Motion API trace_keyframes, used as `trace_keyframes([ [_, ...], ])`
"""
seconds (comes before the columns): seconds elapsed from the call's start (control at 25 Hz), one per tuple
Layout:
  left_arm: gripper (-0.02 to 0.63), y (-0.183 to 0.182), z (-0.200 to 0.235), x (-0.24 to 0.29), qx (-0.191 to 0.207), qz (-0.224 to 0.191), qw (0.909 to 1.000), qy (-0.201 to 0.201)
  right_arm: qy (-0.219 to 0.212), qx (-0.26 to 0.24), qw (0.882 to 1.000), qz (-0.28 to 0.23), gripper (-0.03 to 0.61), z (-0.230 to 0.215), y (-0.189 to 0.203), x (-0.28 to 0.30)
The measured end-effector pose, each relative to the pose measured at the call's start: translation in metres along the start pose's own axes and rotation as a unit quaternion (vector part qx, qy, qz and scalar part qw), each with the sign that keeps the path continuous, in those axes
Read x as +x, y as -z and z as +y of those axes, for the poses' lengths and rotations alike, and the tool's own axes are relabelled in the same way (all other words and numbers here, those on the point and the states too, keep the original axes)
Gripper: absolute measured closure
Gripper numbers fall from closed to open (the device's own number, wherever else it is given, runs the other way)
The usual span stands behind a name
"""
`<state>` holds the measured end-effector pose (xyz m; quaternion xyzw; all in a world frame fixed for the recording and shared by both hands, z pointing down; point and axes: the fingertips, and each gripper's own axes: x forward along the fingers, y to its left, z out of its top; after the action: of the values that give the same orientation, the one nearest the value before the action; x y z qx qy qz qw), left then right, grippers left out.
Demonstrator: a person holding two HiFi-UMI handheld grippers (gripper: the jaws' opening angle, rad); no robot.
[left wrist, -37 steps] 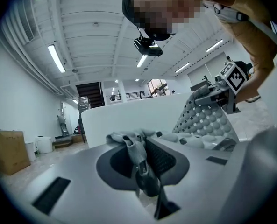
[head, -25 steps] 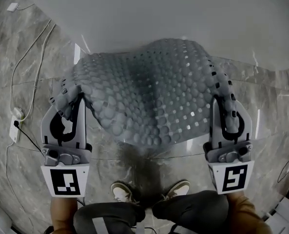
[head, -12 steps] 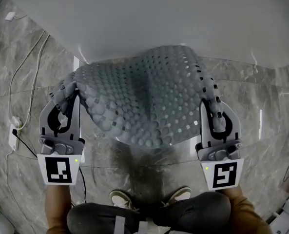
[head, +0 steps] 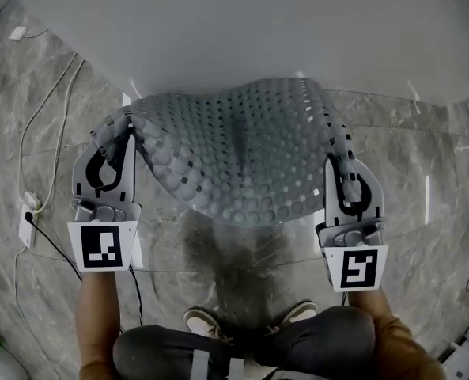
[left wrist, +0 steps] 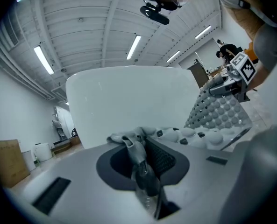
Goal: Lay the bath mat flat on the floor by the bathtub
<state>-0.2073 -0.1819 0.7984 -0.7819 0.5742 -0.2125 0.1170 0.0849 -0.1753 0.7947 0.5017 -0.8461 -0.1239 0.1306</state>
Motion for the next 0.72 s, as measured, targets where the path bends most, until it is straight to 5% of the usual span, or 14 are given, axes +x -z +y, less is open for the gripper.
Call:
trace_keyframes([
  [0.2,0.554,0.014,0.003,0.004,-0.008,0.005,0.9999,-0.007,-0.006,-0.009,0.999,0.039,0.525,0.009,0.032,-0.003],
  [0.48,0.554,0.002,0.007,0.011,0.002,-0.012,0.9999,-0.01,0.013,-0.027,0.999,0.021,0.525,-0.002,0.019,0.004],
  [0.72,0.552,0.037,-0.004,0.014,-0.016,0.015,0.9997,-0.007,0.001,-0.018,0.999,0.051,0.518,0.009,0.051,0.011],
])
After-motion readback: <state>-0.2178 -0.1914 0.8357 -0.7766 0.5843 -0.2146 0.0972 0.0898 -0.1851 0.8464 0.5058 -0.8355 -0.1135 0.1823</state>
